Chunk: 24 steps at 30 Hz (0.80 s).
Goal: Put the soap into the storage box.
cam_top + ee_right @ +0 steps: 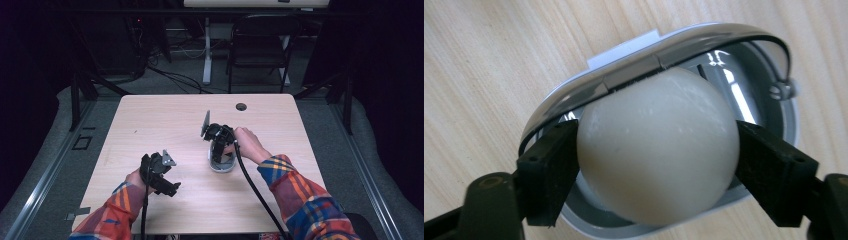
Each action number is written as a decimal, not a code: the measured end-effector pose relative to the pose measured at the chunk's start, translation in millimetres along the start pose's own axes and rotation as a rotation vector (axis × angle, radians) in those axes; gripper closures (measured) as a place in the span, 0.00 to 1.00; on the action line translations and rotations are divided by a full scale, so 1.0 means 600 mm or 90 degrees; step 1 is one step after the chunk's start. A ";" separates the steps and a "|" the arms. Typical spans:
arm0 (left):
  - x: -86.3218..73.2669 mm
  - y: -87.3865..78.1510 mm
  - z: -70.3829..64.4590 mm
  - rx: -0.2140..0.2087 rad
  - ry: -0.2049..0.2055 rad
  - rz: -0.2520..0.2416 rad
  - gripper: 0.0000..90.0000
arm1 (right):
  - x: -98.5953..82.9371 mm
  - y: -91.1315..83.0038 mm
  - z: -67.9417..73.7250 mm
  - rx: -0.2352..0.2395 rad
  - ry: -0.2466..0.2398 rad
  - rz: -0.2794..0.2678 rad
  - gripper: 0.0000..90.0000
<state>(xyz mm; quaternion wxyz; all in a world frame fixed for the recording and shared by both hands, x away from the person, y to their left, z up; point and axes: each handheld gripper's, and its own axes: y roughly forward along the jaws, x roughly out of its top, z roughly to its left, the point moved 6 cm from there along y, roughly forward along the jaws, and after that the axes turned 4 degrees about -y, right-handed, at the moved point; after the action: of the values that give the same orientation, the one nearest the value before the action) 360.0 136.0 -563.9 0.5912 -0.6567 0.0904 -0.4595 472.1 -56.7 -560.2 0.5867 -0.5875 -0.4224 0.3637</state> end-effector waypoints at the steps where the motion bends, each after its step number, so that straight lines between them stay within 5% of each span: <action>1: 0.000 0.000 0.000 0.000 -0.001 0.000 0.00 | 0.000 0.000 0.000 0.000 0.000 0.000 0.20; 10: 0.000 0.000 -0.001 0.000 0.000 0.000 0.00 | -0.015 -0.047 0.013 0.011 -0.017 -0.062 0.11; 24: 0.000 0.000 -0.001 0.002 0.002 0.002 0.00 | -0.069 -0.088 0.012 -0.018 -0.003 -0.091 0.02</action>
<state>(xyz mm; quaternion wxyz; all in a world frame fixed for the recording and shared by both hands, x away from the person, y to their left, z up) 359.8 135.2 -564.1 0.5929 -0.6549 0.0915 -0.4596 446.0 -94.6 -510.9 0.6019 -0.5632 -0.4696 0.3162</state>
